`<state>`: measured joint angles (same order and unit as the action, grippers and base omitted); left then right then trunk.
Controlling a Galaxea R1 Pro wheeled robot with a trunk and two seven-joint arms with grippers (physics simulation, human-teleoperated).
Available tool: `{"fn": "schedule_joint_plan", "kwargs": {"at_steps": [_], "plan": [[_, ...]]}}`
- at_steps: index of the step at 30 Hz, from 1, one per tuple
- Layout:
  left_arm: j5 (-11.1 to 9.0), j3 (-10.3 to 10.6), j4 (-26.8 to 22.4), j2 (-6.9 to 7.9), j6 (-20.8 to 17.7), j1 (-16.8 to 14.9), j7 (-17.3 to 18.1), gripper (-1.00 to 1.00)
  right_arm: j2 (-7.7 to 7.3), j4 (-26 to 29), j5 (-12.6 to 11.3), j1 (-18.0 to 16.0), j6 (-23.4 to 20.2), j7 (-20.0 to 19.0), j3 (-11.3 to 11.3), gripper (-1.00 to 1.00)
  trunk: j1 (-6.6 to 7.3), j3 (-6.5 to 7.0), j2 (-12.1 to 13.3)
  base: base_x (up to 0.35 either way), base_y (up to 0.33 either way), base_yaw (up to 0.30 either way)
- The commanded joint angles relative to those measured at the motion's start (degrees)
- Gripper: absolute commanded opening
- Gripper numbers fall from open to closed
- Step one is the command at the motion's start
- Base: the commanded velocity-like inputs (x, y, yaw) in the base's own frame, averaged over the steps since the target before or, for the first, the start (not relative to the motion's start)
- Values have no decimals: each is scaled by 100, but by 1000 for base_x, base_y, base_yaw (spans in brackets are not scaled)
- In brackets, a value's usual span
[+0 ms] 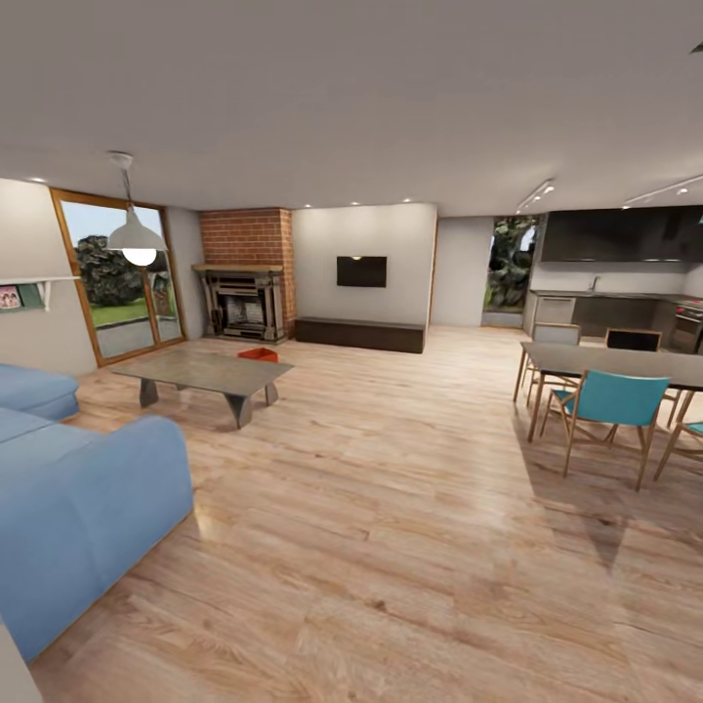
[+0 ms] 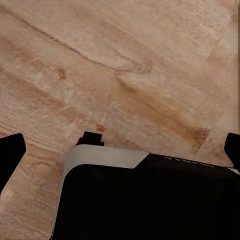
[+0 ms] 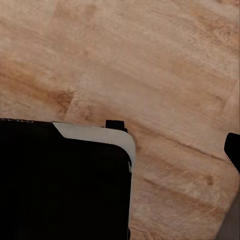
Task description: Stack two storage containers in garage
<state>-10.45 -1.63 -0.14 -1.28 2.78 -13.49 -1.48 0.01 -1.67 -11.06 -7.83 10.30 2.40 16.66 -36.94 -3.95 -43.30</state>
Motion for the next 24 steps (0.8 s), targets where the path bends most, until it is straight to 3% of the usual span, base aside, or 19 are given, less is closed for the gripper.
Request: {"fn": "schedule_joint_plan", "kwargs": {"at_steps": [1, 7, 24], "plan": [[-27, -13, 5, -2, 23, -5, -11, 100, 12, -18, -43, -8, 35, 4, 50, 100, -5, -9, -7, 322, 0, 0], [-27, -13, 5, 15, 19, -5, -6, 100, 100, -18, -95, -8, 21, -5, 41, 100, -5, -9, -7, 322, 0, 0], [-36, -13, 5, 31, 31, -5, 37, 100, 79, -10, 33, -8, 0, -47, 120, 100, -5, -9, -7, 322, 0, 0]]}}
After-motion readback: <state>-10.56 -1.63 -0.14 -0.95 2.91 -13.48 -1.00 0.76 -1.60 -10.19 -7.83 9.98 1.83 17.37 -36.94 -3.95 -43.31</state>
